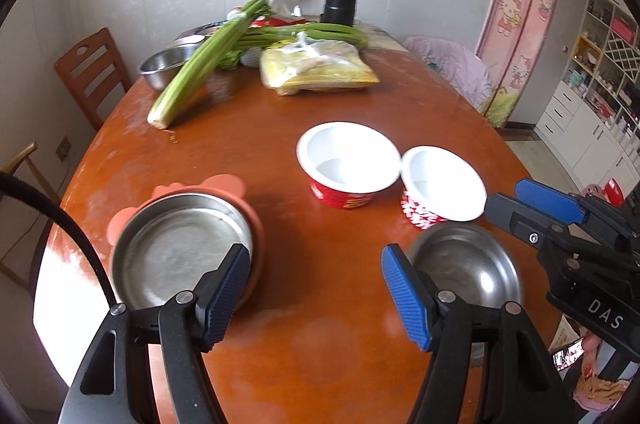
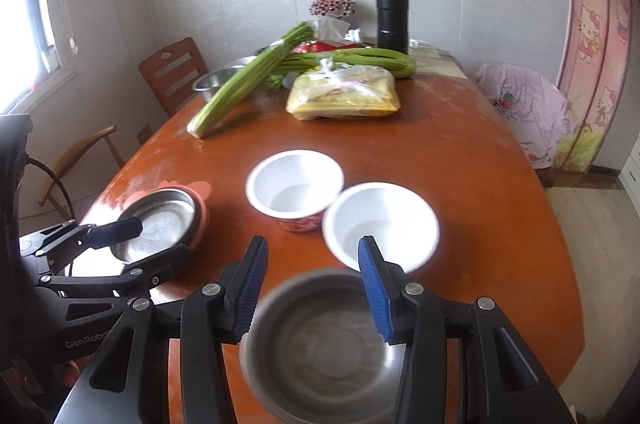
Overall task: Organize plates and bowls
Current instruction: 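Reach the left gripper to the deep steel bowl rim and close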
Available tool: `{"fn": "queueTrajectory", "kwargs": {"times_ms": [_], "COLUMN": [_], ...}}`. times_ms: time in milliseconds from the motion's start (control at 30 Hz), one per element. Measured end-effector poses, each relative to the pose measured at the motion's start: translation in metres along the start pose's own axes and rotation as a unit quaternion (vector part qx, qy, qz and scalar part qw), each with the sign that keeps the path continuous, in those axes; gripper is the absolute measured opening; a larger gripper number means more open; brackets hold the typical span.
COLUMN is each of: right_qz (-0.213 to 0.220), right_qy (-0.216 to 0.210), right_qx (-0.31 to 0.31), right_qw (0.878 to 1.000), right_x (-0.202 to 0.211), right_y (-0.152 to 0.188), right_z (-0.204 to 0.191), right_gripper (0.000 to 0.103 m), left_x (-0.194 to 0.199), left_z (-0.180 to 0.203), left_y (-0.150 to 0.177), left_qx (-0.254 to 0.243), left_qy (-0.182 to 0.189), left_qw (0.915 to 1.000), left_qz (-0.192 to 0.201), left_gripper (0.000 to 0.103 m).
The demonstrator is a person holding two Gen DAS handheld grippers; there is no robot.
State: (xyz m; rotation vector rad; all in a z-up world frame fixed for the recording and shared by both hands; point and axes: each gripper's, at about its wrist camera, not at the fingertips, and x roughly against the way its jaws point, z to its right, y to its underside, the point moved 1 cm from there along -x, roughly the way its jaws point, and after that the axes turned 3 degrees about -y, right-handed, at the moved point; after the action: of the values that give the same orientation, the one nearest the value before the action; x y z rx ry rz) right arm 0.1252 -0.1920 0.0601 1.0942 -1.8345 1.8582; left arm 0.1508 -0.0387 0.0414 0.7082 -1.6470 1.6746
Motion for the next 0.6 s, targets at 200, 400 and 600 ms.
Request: {"fn": "queueTrajectory", "kwargs": {"times_ms": [200, 400, 600], "right_qz": [-0.003, -0.021, -0.051], "right_qy": [0.014, 0.027, 0.033], "right_qx": [-0.011, -0.021, -0.029], "right_qw": [1.0, 0.999, 0.998], "right_x": [0.008, 0.008, -0.001], "right_y": [0.008, 0.023, 0.046], "right_z": [0.031, 0.054, 0.068], "right_gripper": [0.048, 0.048, 0.048], "left_x": [-0.006, -0.015, -0.03], "left_z": [0.026, 0.043, 0.059], "left_y": [-0.002, -0.001, 0.007], "left_qx": [-0.015, -0.024, -0.035], "left_qy": [0.009, 0.02, 0.036], "left_qw": [0.9998, 0.9993, 0.9977], "left_qz": [-0.006, -0.019, -0.044], "left_gripper": [0.069, 0.07, 0.07]}}
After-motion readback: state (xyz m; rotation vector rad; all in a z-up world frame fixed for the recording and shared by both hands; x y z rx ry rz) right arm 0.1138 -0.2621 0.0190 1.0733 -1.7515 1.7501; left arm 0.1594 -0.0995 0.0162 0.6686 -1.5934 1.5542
